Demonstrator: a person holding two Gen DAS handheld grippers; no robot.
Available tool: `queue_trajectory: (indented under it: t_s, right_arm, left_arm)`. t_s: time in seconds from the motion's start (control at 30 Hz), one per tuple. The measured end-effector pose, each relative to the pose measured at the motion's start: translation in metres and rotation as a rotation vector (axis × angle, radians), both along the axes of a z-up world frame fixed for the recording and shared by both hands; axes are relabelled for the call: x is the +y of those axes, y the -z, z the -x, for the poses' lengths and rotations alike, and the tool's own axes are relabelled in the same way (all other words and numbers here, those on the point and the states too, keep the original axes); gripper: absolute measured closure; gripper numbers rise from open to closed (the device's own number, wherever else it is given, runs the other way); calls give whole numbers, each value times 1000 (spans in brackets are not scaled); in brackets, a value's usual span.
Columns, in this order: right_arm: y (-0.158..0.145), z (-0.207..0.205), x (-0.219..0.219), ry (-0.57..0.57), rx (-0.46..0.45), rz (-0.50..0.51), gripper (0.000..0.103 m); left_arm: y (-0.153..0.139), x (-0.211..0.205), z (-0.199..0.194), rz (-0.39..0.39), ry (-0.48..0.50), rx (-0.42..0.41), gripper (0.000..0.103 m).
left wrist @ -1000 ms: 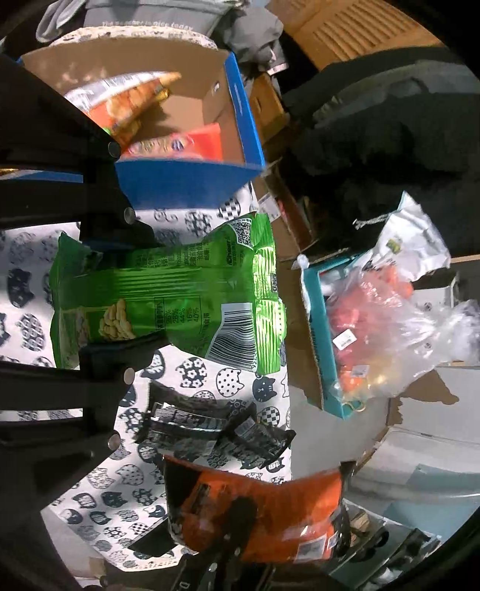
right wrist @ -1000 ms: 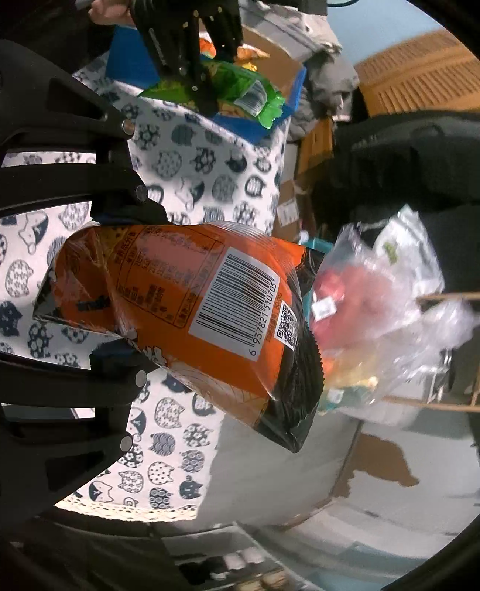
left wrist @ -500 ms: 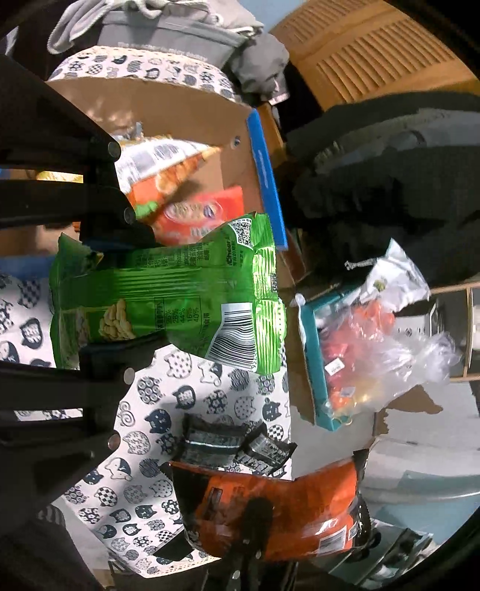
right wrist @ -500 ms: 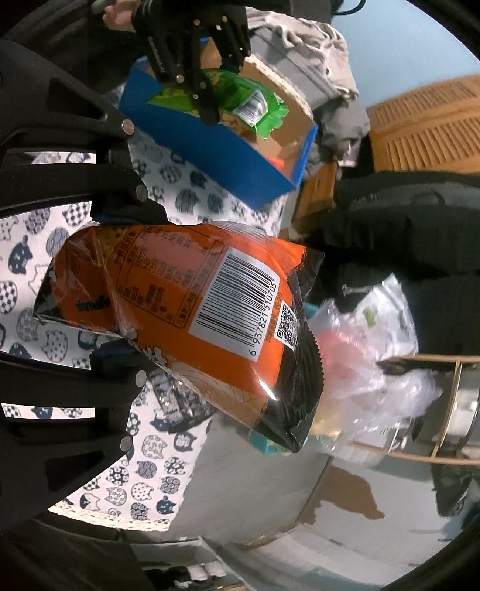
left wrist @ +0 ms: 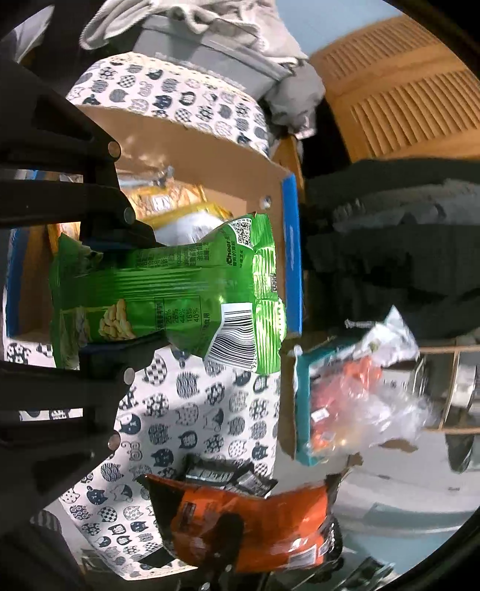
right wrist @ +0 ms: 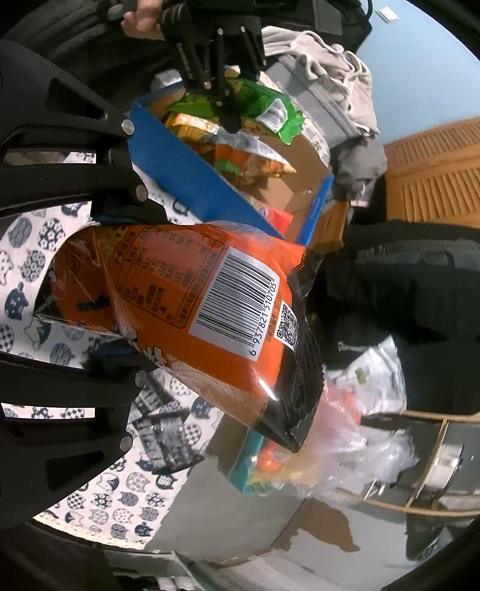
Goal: Organize snacks
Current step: 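Carry the green bag over the box with the left tool while the right tool carries the orange bag, then drop the green bag into the box with the left tool while the right tool holds the orange bag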
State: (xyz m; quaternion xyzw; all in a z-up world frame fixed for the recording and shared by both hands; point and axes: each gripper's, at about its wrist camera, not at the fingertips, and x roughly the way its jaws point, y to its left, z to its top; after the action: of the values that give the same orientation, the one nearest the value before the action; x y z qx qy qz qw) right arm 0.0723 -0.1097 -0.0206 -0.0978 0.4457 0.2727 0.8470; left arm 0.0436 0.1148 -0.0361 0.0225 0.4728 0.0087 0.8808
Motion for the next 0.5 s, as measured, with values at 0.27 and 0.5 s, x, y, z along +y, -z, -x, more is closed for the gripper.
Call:
queue_trajectory:
  t_s: [0.27,0.5]
  right_arm:
    - [-7,-2,39,-52,3,-10,58]
    - [-8,-5,73,-92,13,-14,58]
  left_arm:
    - [9,44,3,3,-100,12,66]
    - [20,82,6,36,-184,43,66]
